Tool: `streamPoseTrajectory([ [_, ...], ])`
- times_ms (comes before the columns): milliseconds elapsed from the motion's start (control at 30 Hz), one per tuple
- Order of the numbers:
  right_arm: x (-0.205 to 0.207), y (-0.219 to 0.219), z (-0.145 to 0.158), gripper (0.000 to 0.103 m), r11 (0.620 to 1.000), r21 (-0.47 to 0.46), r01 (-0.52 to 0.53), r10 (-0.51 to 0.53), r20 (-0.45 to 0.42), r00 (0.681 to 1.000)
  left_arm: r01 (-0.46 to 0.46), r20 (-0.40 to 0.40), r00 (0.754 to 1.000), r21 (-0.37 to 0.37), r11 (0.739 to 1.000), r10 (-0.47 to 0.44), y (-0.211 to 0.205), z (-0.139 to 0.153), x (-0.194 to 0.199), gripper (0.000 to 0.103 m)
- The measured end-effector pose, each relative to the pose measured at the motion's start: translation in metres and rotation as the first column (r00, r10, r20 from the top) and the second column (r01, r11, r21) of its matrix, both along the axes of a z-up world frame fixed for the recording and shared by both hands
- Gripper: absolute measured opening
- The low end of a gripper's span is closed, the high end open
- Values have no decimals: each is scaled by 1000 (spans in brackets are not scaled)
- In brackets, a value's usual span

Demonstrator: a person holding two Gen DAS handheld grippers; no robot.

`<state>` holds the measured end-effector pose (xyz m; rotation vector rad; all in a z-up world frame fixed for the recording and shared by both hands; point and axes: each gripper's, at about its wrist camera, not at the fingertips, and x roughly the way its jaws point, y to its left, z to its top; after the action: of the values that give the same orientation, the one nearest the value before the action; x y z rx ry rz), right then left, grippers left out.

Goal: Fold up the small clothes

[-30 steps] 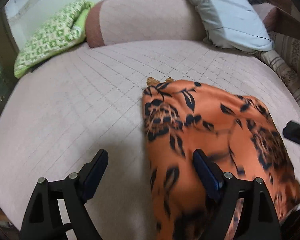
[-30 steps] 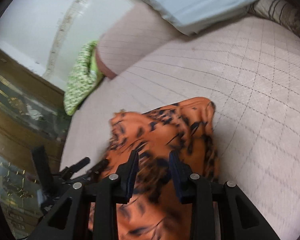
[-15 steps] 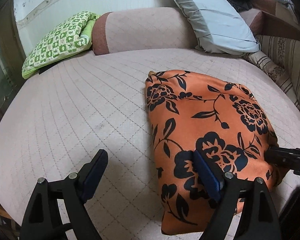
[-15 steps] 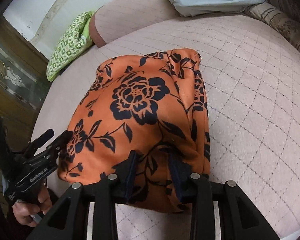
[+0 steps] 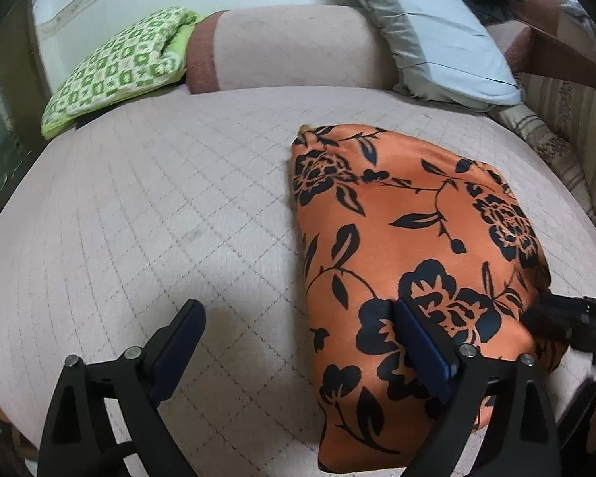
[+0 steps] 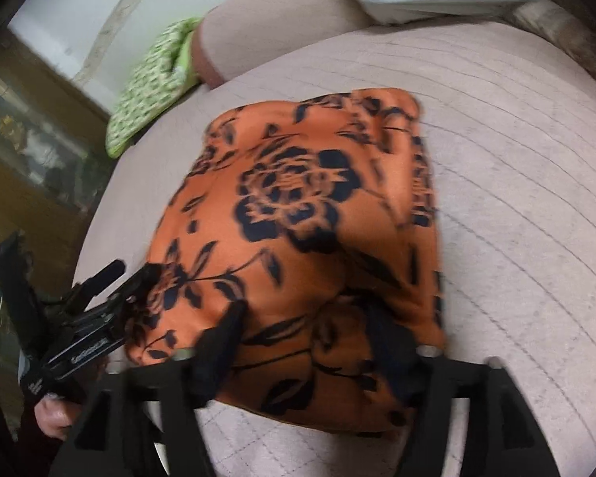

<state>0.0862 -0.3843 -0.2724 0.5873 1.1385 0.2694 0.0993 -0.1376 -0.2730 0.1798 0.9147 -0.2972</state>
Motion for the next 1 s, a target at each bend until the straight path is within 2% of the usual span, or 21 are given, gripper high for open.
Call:
streamPoseTrajectory([
  [133, -2, 19, 7, 78, 992, -125, -32, 37, 36, 999, 17, 29, 999, 82, 996, -20, -7, 3, -6, 99],
  [233, -2, 16, 8, 78, 994, -110, -18, 22, 42, 999, 54, 29, 998, 96, 994, -57, -6, 12, -12, 99],
  [333, -6, 12, 13, 77, 995, -98, 4, 2, 66, 998, 96, -31, 995, 74, 993, -94, -1, 21, -19, 99],
  [400, -12, 8, 22, 73, 994, -106, 21, -10, 103, 995, 88, -27, 996, 81, 993, -86, 5, 25, -26, 99],
  [500, -20, 3, 36, 54, 991, -116, 60, -40, 171, 985, 56, -20, 998, 74, 996, -54, 14, 28, -36, 99],
  [533, -21, 2, 37, 42, 990, -125, 68, -45, 174, 984, 54, -40, 998, 91, 994, -51, 13, 24, -35, 99],
  [567, -20, 2, 35, 36, 988, -140, 72, -49, 163, 986, 51, -67, 997, 124, 991, -43, 12, 17, -33, 99],
  [633, -15, 5, 21, 35, 983, -176, 46, -32, 83, 996, 53, -135, 990, 184, 981, -29, 7, -3, -30, 99],
  [667, -13, 10, 13, 36, 979, -201, 16, -8, 42, 999, 54, -153, 988, 182, 982, -26, 7, -9, -29, 100],
  [767, -14, 22, 16, 36, 956, -293, -27, 46, 57, 997, 38, -148, 989, 163, 986, -14, 10, -10, -31, 100],
  [833, -15, 19, 15, 36, 960, -279, -18, 34, 54, 998, 51, -147, 989, 169, 984, -26, 11, -5, -32, 100],
  [900, -16, 10, 18, 36, 974, -226, 11, -1, 45, 999, 45, -132, 991, 159, 986, -24, 15, 5, -35, 100],
  [1000, -25, -4, 28, 37, 988, -141, 66, -57, 67, 996, 28, -72, 997, 160, 987, -16, 17, 26, -44, 100],
])
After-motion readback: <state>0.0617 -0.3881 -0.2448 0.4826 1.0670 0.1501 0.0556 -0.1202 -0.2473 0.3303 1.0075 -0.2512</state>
